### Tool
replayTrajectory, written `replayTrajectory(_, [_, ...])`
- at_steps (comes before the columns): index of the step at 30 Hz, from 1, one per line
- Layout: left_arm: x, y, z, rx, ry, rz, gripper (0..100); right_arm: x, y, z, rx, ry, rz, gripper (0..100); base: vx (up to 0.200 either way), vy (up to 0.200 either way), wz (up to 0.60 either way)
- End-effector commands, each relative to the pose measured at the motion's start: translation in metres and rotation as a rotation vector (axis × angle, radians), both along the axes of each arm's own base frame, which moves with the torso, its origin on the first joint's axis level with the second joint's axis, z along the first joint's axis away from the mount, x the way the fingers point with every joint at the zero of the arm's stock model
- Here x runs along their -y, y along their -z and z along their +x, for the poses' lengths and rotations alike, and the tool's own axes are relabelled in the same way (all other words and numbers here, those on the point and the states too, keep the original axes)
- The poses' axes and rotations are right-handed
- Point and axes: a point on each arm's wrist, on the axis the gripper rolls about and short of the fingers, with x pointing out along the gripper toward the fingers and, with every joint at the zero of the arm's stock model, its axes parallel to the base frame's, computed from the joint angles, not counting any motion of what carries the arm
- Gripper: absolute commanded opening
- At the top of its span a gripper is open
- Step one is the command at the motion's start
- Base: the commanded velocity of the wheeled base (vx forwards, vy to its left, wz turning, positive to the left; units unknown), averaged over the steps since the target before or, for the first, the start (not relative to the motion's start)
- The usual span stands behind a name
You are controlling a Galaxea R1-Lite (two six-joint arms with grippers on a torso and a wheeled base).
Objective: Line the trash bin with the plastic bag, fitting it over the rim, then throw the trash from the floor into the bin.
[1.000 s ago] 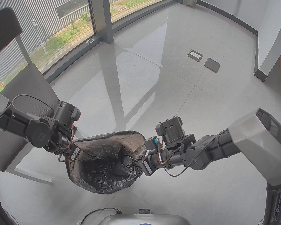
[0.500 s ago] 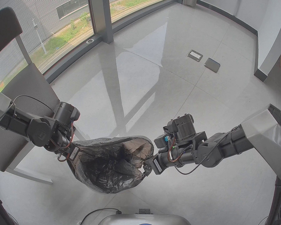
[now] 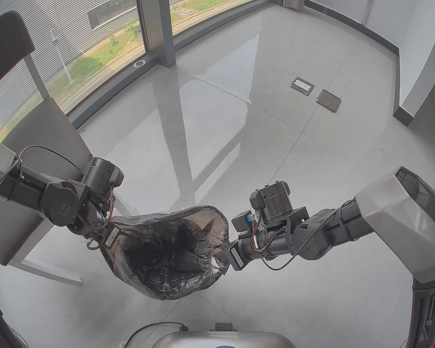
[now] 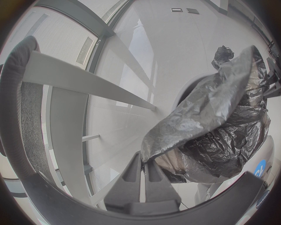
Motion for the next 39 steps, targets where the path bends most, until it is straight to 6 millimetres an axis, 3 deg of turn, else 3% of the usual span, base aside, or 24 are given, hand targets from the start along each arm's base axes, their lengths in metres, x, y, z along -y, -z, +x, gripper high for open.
replayTrajectory(1, [-0.001, 0.0, 0.0, 0.001, -0.004, 0.002, 0, -0.002, 0.004, 0.003, -0.003, 0.002, -0.001, 100, 0.0, 0.0, 0.0])
replayTrajectory(5, [-0.001, 0.0, 0.0, 0.002, -0.011, 0.01, 0, -0.001, 0.002, 0.004, 0.002, 0.002, 0.001, 100, 0.0, 0.0, 0.0])
replayTrajectory(18, [0.002, 0.002, -0.009, -0.012, -0.012, 0.01, 0, 0.005, -0.035, 0.001, 0.069, 0.014, 0.054, 100, 0.0, 0.0, 0.0])
replayTrajectory(35, [-0.001, 0.018, -0.016, -0.064, -0.031, 0.057, 0, 0.01, -0.041, 0.001, 0.083, 0.019, 0.055, 100, 0.0, 0.0, 0.0])
replayTrajectory(36, [-0.001, 0.018, -0.016, -0.067, -0.031, 0.058, 100, 0.01, -0.041, 0.001, 0.083, 0.019, 0.055, 100, 0.0, 0.0, 0.0])
replayTrajectory(39, [-0.002, 0.018, -0.016, -0.067, -0.032, 0.058, 100, 0.01, -0.041, 0.002, 0.084, 0.019, 0.056, 100, 0.0, 0.0, 0.0])
